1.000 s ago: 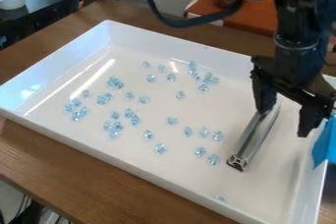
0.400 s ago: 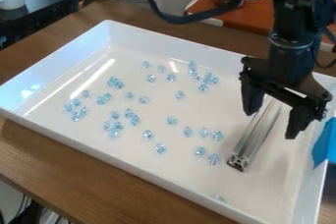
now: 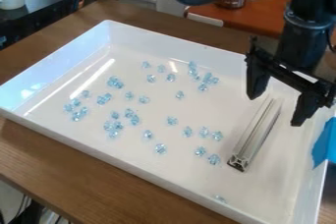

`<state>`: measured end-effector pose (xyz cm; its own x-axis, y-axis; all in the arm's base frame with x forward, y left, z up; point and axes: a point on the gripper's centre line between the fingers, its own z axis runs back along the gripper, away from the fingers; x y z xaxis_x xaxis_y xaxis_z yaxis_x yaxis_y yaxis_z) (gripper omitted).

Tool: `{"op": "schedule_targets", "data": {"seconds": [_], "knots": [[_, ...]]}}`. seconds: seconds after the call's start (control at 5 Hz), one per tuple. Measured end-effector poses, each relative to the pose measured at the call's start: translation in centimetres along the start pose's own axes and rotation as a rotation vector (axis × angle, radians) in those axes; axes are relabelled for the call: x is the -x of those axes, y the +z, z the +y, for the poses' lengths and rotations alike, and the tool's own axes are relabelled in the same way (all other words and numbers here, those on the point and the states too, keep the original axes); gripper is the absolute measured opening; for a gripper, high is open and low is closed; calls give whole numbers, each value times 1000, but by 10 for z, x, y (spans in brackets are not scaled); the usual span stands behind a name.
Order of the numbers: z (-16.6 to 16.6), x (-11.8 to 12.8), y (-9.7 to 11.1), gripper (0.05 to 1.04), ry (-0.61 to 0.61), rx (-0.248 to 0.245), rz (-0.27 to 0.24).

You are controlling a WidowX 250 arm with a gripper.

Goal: Sweep into pile

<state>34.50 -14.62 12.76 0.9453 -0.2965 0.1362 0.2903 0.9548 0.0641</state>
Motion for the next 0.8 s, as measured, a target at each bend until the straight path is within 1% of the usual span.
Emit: {"op": "schedule_targets", "data": {"seconds": [0.2, 0.4, 0.6, 0.8], "knots": [[0, -4, 0, 999, 15, 4, -27], [8, -2, -10, 999, 45, 4, -28], [11, 3, -20, 999, 64, 18, -21], [14, 4, -22, 999, 72, 25, -20]]}}
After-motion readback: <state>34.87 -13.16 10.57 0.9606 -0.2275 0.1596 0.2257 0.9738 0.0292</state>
